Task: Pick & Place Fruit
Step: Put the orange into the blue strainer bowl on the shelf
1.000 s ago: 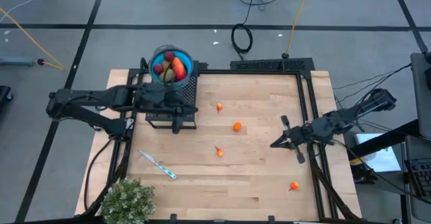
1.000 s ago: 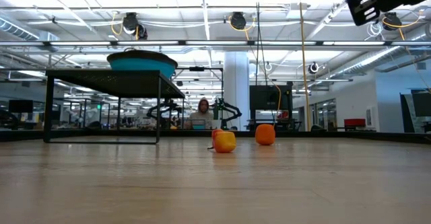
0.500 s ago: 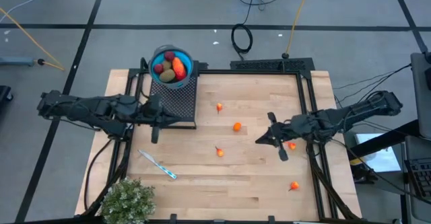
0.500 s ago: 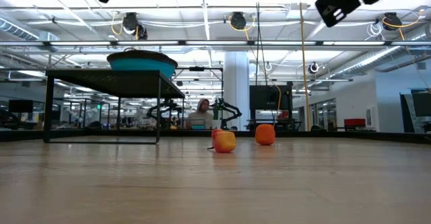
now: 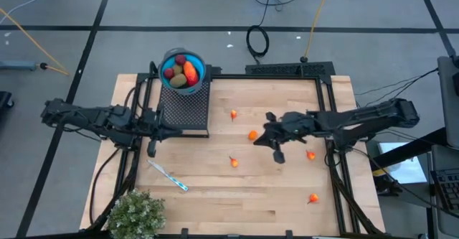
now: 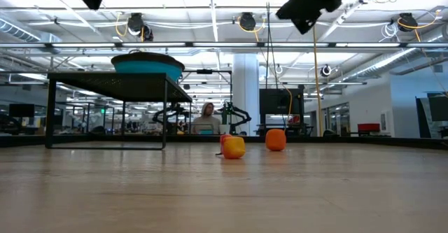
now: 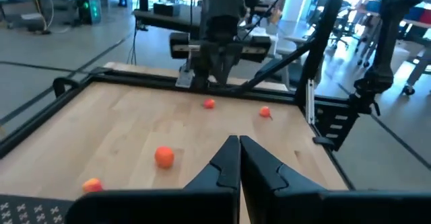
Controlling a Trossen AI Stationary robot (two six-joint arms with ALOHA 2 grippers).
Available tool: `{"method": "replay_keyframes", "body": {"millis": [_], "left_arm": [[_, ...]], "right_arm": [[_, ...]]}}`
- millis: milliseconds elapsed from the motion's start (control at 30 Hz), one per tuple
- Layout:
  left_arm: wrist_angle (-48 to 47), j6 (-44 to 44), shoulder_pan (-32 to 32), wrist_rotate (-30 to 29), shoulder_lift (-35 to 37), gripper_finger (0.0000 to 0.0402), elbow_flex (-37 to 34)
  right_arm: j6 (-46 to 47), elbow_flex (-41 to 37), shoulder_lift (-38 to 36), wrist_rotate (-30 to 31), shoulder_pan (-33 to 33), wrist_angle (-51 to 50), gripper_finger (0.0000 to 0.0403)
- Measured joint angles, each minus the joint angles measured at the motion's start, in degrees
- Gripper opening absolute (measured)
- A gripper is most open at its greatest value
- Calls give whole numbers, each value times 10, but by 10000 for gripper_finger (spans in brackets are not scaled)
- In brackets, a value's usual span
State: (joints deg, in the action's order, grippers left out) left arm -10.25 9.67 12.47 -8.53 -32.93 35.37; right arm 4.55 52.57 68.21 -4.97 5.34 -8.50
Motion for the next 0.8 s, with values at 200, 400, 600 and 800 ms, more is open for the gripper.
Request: {"method": "replay_keyframes", "body": {"millis": [200,400,600,800], "left_arm": [[45,-4,0,29,38,14,-69],[81,-4,0,38,73,2,-122],[79,-12,0,41,90,14,-142],[79,-31,0,42,91,9,-148]], "right_arm": [[-26,34,63,2,-24,-3,5],[-26,46,101,3,-43,-19,33],[-18,46,131,4,-62,-28,95],[-48,45,159,4,-77,-40,161]]}}
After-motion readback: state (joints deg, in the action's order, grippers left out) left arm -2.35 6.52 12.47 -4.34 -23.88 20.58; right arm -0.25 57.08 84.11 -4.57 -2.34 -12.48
